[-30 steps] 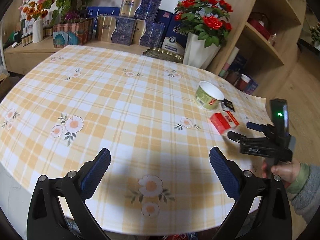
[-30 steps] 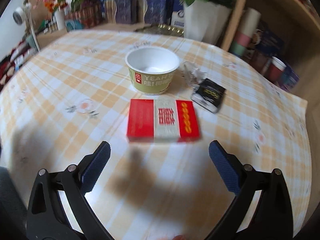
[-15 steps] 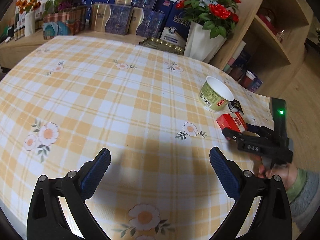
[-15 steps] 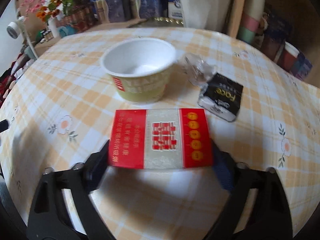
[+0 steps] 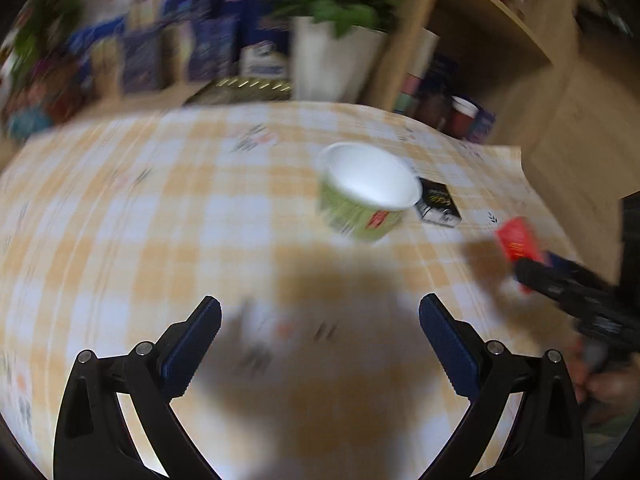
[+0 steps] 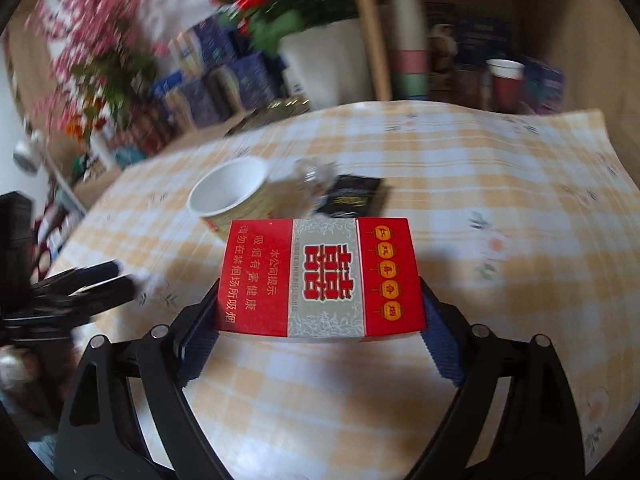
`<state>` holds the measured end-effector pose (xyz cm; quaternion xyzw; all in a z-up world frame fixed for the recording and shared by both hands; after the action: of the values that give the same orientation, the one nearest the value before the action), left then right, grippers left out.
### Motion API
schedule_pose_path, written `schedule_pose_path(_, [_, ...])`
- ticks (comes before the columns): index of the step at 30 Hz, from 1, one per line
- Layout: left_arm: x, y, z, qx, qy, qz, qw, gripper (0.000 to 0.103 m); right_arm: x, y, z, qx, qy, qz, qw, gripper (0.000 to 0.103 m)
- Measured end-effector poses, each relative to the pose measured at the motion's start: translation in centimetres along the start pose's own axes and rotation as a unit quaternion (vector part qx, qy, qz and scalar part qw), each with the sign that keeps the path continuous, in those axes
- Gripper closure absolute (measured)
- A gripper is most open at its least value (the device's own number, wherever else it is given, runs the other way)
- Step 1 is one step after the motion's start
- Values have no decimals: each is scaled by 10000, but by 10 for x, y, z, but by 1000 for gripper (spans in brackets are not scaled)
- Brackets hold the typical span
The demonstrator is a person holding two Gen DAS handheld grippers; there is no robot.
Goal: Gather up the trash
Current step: 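Grasp the green yogurt cup with the left tool while the right tool lifts the box, then carry the box over the bin and open the right tool while the left holds the cup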
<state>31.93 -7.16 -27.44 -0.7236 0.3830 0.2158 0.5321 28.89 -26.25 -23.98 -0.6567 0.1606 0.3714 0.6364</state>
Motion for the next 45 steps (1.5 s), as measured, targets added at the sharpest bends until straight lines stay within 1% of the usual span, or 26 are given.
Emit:
schedule_pose_path(1, [12, -4, -9, 117, 23, 35, 9999, 6, -8, 2, -7, 107, 50, -45, 9999, 16])
schedule_pose_path(2, [28, -8, -17, 199, 9, 165, 9997, 6, -13, 4, -13, 180, 94, -82, 9998, 16])
schedule_pose_path(4, [50, -14, -22, 222, -143, 334, 9991, 6, -22, 7, -23, 314, 141, -152, 9993, 16])
schedule_pose_path(5, [60, -19, -22, 153, -247, 363, 9989, 6, -27, 8, -27, 395, 135, -192, 9989, 16])
schedule_pose_path(6, [69, -26, -19, -33, -294, 345, 9990, 6, -30, 10, -31, 481, 133, -211, 9985, 16])
schedule_pose_path(7, [76, -31, -18, -212, -248, 354, 9988, 6, -33, 12, -33, 529, 119, -219, 9983, 16])
schedule_pose_path(8, [81, -38, -18, -327, -263, 259, 9988, 6, -35, 13, -35, 560, 120, -212, 9981, 16])
schedule_pose_path(12, [97, -49, -27, -307, -305, 295, 9986, 6, -40, 20, -40, 581, 199, -64, 9981, 16])
schedule_pose_path(13, [98, -50, -29, -314, -267, 282, 9988, 15, -42, 23, -42, 617, 261, -25, 9977, 16])
schedule_pose_path(14, [96, -50, -31, -290, -216, 249, 9990, 28, -43, 24, -43, 661, 266, -22, 9975, 16])
schedule_pose_path(15, [93, -49, -31, -277, -221, 270, 9990, 29, -44, 26, -46, 740, 254, -24, 9969, 16])
schedule_pose_path(17, [85, -44, -30, -352, -77, 339, 9988, 29, -48, 31, -49, 957, 182, -25, 9952, 16])
schedule_pose_path(22, [46, -8, -23, -174, -90, 562, 9982, 29, -60, 43, -43, 1100, 186, 62, 9937, 16])
schedule_pose_path(25, [3, 13, -18, -41, -55, 520, 9986, 29, -69, 48, -32, 1154, 92, 108, 9932, 16])
schedule_pose_path(28, [-40, 35, -14, -163, 114, 472, 9987, 29, -82, 49, -15, 1016, 35, 140, 9947, 16])
schedule_pose_path(30, [-69, 51, -12, -248, 201, 405, 9987, 29, -91, 49, -3, 902, -1, 159, 9958, 16])
schedule_pose_path(33, [-110, 71, -10, -279, 193, 191, 9992, 29, -108, 53, 21, 674, -16, 203, 9975, 16])
schedule_pose_path(36, [-145, 85, -8, -269, 224, 64, 9994, 29, -124, 59, 40, 558, -31, 207, 9982, 16])
schedule_pose_path(40, [-186, 100, -8, -115, 189, -89, 9997, 29, -145, 70, 64, 435, -51, 179, 9989, 16])
schedule_pose_path(45, [-234, 128, -1, -306, 313, -221, 9988, 29, -163, 92, 89, 393, -103, 269, 9988, 16])
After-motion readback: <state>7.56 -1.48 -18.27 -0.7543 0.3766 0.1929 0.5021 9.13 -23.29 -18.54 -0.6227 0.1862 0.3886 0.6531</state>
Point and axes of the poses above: each gripper's, at about its wrist camera, not at the fingertips, and x roughly the way its jaws point, z to its left, y to its underside, the point moved 5 cm from there along x, roughly the way its jaws point, and after that the axes turned 15 degrees about -x, right-handed, at the moved point
